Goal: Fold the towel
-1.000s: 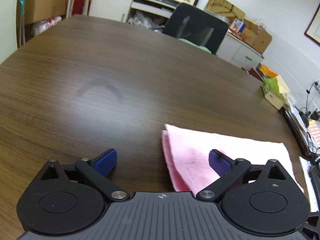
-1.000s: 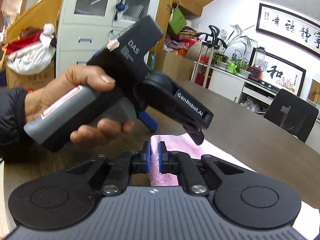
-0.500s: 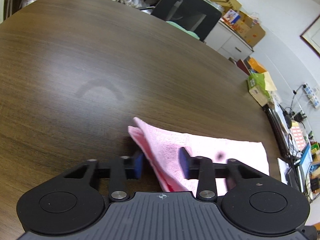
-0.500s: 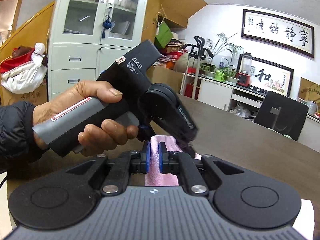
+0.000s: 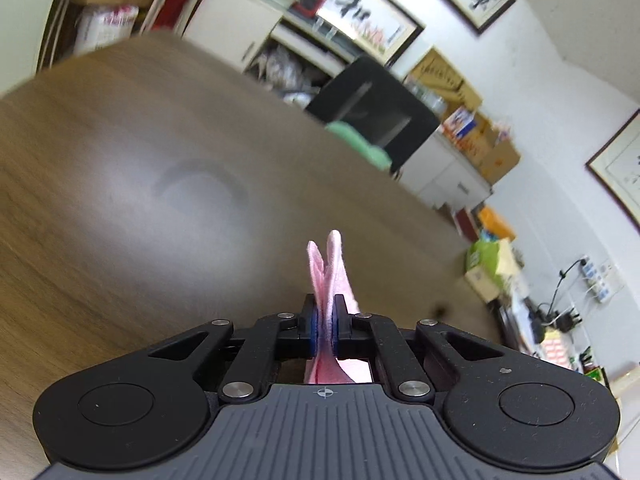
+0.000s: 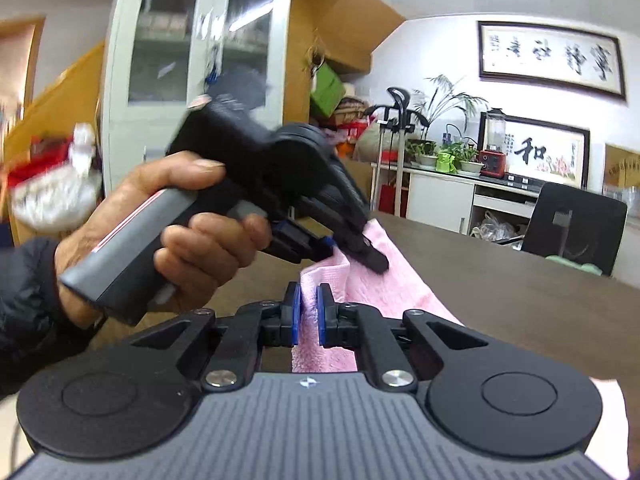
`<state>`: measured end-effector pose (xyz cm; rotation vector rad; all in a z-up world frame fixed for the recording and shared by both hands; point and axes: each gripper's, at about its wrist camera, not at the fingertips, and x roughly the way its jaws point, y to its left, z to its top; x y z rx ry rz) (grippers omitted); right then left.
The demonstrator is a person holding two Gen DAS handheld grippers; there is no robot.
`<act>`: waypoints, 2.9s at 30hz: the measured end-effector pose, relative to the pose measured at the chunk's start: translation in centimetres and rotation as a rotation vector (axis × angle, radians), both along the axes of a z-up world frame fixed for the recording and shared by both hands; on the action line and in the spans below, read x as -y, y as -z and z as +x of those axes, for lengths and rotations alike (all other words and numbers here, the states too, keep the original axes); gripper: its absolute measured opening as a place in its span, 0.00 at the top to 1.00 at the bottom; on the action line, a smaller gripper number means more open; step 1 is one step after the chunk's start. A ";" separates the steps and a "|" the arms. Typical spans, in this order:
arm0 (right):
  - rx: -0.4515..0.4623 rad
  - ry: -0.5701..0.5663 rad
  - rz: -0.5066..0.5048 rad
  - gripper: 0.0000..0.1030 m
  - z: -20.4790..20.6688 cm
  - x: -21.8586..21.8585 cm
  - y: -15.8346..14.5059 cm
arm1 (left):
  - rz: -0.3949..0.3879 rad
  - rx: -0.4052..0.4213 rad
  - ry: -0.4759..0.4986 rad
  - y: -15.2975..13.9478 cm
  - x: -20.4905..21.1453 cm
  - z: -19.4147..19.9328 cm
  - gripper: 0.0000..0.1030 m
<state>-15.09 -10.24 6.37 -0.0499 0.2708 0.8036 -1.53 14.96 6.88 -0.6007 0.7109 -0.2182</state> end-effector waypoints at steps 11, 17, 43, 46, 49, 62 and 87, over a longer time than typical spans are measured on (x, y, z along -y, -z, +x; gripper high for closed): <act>-0.141 0.225 0.248 0.91 0.9 12.9 0.2 | 0.087 0.039 0.169 -3.2 10.9 3.1 0.94; -0.286 0.350 0.297 0.91 2.0 18.7 2.9 | 0.257 0.018 0.278 -1.2 20.4 5.4 0.93; -0.510 0.482 0.257 0.53 4.8 22.4 6.1 | 0.496 0.146 0.218 1.8 22.1 1.6 0.32; -0.506 0.455 0.233 0.50 5.0 22.3 5.3 | 0.525 0.137 0.257 2.8 21.2 0.2 0.32; -0.477 0.448 0.153 0.43 6.3 21.8 4.3 | 0.622 0.144 0.260 3.7 21.4 -0.8 0.32; -0.627 0.356 0.214 0.54 14.7 21.7 6.5 | 0.652 0.159 0.252 5.8 19.5 0.3 0.30; -0.664 0.237 0.279 0.94 16.3 18.1 1.9 | 0.453 0.314 -0.056 0.5 10.0 -0.8 0.17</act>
